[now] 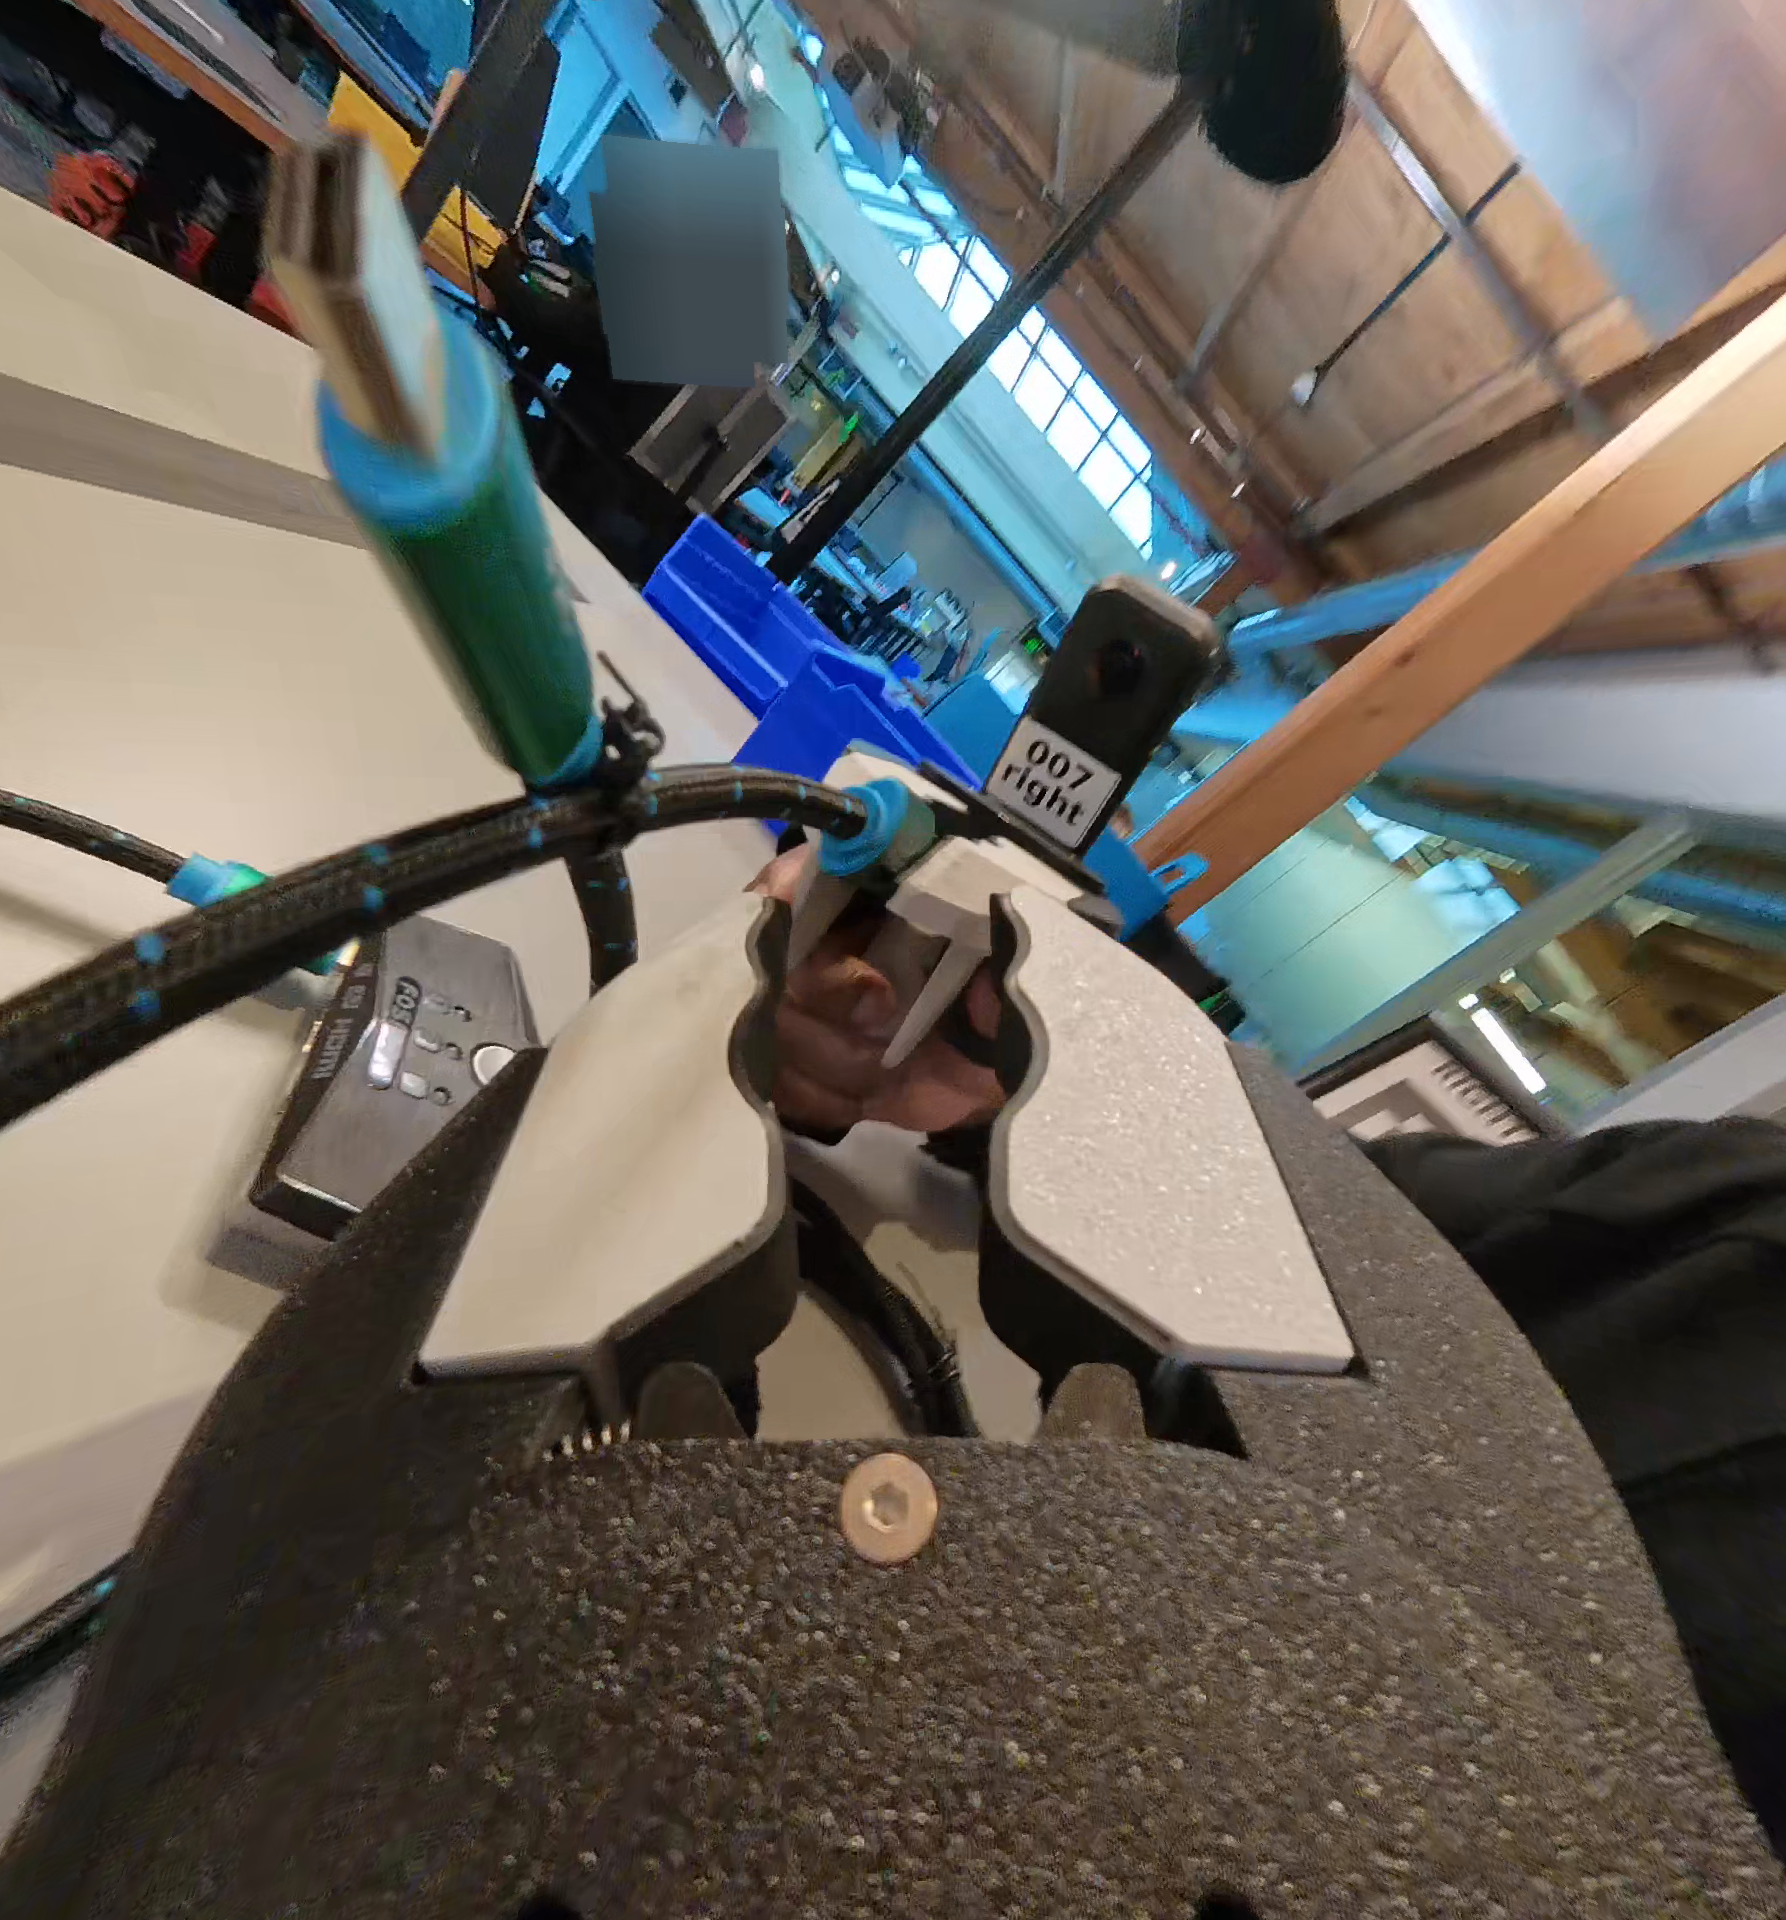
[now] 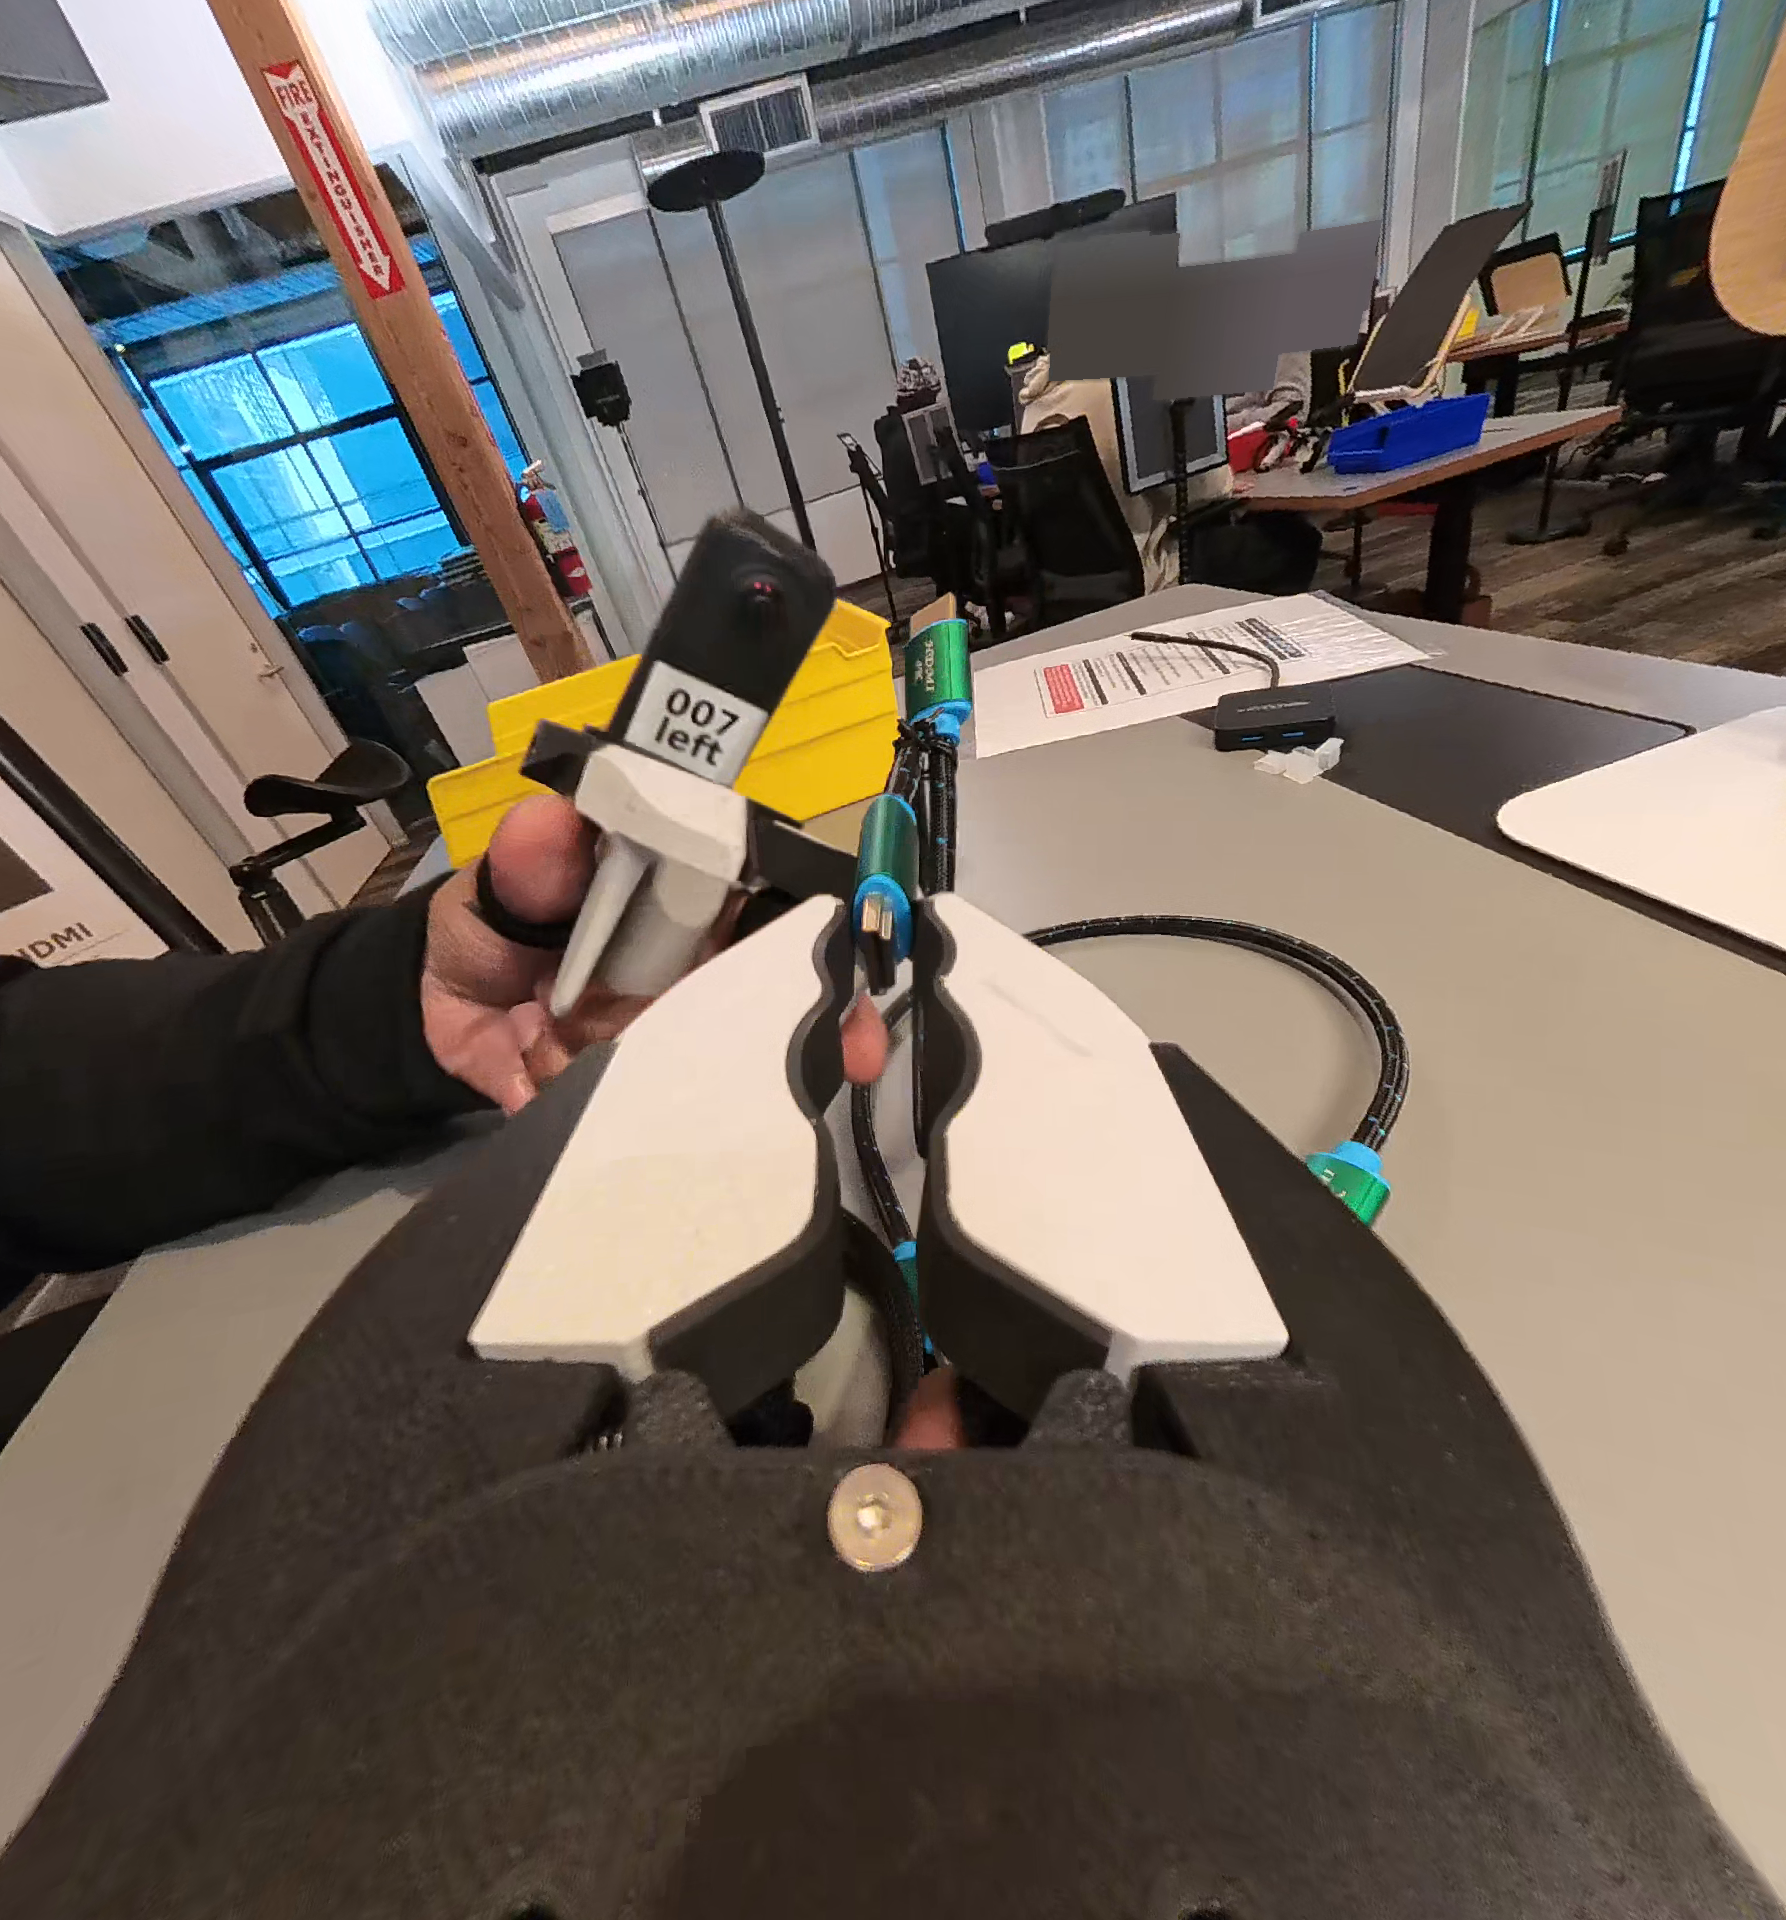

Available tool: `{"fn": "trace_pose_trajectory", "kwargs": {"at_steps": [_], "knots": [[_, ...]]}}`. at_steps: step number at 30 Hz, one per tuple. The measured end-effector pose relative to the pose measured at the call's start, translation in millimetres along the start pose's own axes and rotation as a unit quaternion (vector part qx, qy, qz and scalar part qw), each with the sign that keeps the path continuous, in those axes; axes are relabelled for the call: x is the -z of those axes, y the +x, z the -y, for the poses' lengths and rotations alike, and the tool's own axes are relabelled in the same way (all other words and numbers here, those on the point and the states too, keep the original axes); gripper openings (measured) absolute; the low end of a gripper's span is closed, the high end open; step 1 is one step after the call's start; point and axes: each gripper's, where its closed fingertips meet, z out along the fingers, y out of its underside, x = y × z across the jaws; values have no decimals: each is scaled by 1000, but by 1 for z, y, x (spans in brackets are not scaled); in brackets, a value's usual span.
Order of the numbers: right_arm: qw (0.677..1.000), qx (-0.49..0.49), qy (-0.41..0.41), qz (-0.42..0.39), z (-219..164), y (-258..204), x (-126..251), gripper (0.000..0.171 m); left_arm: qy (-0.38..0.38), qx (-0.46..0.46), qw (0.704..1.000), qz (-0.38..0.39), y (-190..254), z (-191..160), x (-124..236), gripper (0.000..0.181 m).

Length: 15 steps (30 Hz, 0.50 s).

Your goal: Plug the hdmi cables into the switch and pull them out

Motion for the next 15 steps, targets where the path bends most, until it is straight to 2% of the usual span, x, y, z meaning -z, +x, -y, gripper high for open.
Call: {"fn": "trace_pose_trajectory", "kwargs": {"at_steps": [6,11,15], "knots": [[998,-63,19,0,0,3,-5,11,83,77,993,-25,-3,14,1,38],[996,-92,18,8,-5,-1,-11,11,164,130,975,-73,1,25,2,38],[994,-111,9,21,-8,-5,-14,11,185,78,978,-53,0,29,5,32]]}}
